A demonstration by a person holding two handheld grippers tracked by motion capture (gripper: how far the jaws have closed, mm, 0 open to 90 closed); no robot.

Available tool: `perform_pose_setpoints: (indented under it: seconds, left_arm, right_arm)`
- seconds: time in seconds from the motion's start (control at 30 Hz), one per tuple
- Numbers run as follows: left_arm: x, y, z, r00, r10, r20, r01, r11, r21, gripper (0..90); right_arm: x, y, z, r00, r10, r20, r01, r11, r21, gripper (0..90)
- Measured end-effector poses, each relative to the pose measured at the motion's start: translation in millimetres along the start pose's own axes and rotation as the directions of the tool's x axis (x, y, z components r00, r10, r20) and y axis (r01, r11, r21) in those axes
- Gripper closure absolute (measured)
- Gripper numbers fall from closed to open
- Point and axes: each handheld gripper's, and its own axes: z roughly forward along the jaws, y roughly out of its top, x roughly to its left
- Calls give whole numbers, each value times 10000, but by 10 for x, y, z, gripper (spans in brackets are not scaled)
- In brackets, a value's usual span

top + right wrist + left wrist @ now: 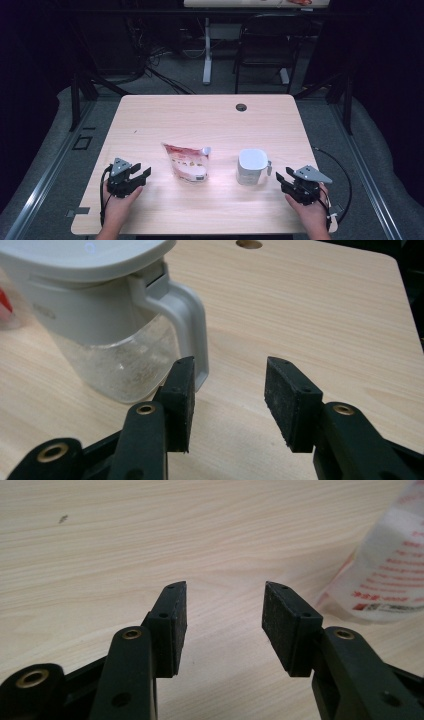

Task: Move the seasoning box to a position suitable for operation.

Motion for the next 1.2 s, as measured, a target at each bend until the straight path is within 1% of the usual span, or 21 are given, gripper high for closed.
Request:
perform_pose_setpoints:
  seconds: [0.07,0.1,0.13,0.17,0.23,0.27,0.3,0.33,0.37,0.47,0.53,0.57,0.6,0.63,0.7,0.8,0.9,0.93,1.0,1.03,1.2]
  left_arm:
    - [1,-3,7,10000,-13,-21,13,10000,13,545]
    - [6,1,18,9998,-97,151,96,9999,61,560]
    - [6,1,18,9997,-101,211,101,9999,23,573]
    - [11,3,14,9994,-95,320,91,9999,125,593]
    - [11,1,14,9995,-67,305,62,9998,169,603]
    - [15,-1,10,9996,24,295,-31,9998,208,610]
    - [20,1,-2,9998,118,188,-121,9998,158,622]
    - [20,1,-2,9998,118,188,-121,9998,158,619]
    - [22,1,-19,9999,119,0,-119,9999,85,614]
    - [34,-12,-34,10000,65,65,-66,9999,110,610]
    - [53,-36,-57,9998,104,148,-106,9998,137,606]
    - [53,-36,-57,9998,104,148,-106,9998,137,607]
    - [59,-39,-67,9999,45,152,-47,9999,134,607]
    - [68,-40,-75,9999,-2,158,0,9999,105,607]
    - [81,-33,-96,9997,-83,219,84,10000,-37,608]
    - [83,-39,-103,9998,-97,191,98,9999,-85,609]
    - [79,-48,-97,9996,-78,285,78,10000,-27,621]
    - [77,-50,-93,9996,-67,277,68,10000,-12,630]
    - [76,-46,-96,9995,-59,309,57,10000,67,636]
    - [65,-43,-98,9995,-6,314,7,10000,-24,637]
    - [46,-44,-97,9995,51,307,-50,10000,-32,641]
  right_arm:
    - [-22,8,5,9999,104,22,-104,9999,-70,560]
    - [-28,10,2,9999,146,67,-145,9999,-41,577]
    - [-28,12,-2,9998,199,41,-199,9998,-43,588]
    - [-26,14,-6,9997,230,-6,-230,9997,-93,591]
    - [-25,14,-9,9996,246,-103,-247,9996,-120,609]
    - [-23,16,-15,9995,283,-167,-285,9995,-101,624]
    - [-17,23,-32,9996,190,-191,-195,9995,-257,647]
    - [-17,23,-32,9996,190,-191,-195,9995,-257,647]
    - [-15,33,-47,9997,178,-193,-185,9991,-388,666]
    - [-17,42,-51,9994,284,-200,-292,9988,-399,672]
    - [1,55,-22,9987,340,-371,-347,9992,-185,672]
    - [1,55,-22,9987,340,-371,-347,9992,-185,672]
    - [47,51,-4,9989,188,-440,-195,9997,-158,664]
    - [47,51,-4,9989,188,-440,-195,9997,-158,664]
    - [96,62,33,9989,-53,-465,50,10000,-59,665]
    - [116,80,63,9988,-199,-449,197,9998,-65,667]
    - [148,99,121,9983,-297,-500,294,9995,-60,699]
    - [173,115,158,9983,-464,-349,471,9987,208,748]
    - [188,117,181,9985,-425,-348,434,9987,255,754]
    - [208,117,214,9983,-507,-303,518,9980,374,763]
    - [244,136,260,9972,-737,-127,740,9968,311,773]
